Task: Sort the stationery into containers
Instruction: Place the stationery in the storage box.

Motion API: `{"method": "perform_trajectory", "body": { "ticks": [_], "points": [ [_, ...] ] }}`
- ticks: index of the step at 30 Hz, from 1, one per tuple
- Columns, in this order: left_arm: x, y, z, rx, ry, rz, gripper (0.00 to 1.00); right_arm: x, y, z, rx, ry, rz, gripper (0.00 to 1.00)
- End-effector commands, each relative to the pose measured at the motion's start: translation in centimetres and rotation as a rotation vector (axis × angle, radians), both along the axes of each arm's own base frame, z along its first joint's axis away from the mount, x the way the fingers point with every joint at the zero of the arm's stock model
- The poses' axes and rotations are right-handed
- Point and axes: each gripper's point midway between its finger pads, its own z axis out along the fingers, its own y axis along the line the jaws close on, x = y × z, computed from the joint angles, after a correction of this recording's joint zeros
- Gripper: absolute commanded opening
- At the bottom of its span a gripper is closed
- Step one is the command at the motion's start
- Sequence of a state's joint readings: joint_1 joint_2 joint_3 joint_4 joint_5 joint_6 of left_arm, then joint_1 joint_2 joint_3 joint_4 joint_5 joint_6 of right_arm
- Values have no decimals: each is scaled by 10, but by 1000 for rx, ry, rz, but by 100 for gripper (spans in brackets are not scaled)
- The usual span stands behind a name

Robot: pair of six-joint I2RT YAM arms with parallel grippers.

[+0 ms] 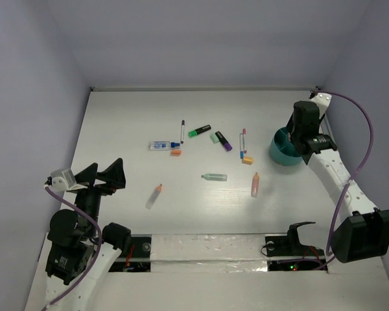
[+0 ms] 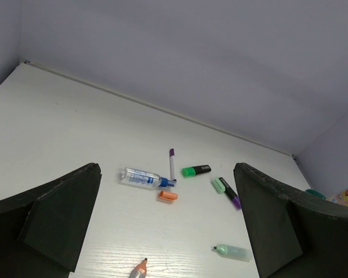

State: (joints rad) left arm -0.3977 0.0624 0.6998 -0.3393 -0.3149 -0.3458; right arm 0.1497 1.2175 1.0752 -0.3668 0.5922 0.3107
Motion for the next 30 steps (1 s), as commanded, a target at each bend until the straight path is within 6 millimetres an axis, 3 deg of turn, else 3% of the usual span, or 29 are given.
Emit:
{"method": "perform_trajectory", "body": {
  "ticks": [1,4,7,13,14,17,21,22,24,25,26,27,28,29,30],
  "points": [
    [-1,0,12,-14,-45,-4,99,1,-4,22,15,-96,-23,16],
    [0,-1,11,-12,-41,-5,99,2,-5,16,10,-81,-26,17],
    [1,-1,10,-10,-35,-4,99,5,-5,7,8,-57,-31,24],
    [3,-2,8,-5,-24,-2,99,9,-7,1,13,-46,-38,53],
    [3,-2,8,-4,-22,-4,99,10,-7,2,10,-46,-37,61],
    [4,-3,7,-1,-20,-5,99,13,-5,16,3,-61,-15,71],
    [6,-3,6,2,-11,-2,99,20,8,41,18,-109,71,75],
    [7,-3,6,2,-9,-2,99,23,18,45,31,-116,134,75],
    [9,-4,5,6,-1,-2,99,30,39,54,58,-146,263,65],
    [9,-4,4,7,2,-4,99,33,71,52,108,-144,422,60],
    [11,-5,3,10,10,-1,99,36,97,55,128,-151,531,38],
    [11,-5,2,12,15,-1,99,36,119,54,145,-143,621,32],
    [12,-5,2,13,17,-1,99,40,148,40,167,-99,740,27],
    [14,-6,-1,19,30,-1,99,42,170,43,165,-98,822,15],
    [15,-7,-1,19,34,-1,99,35,209,37,161,-75,941,14]
  ]
}}
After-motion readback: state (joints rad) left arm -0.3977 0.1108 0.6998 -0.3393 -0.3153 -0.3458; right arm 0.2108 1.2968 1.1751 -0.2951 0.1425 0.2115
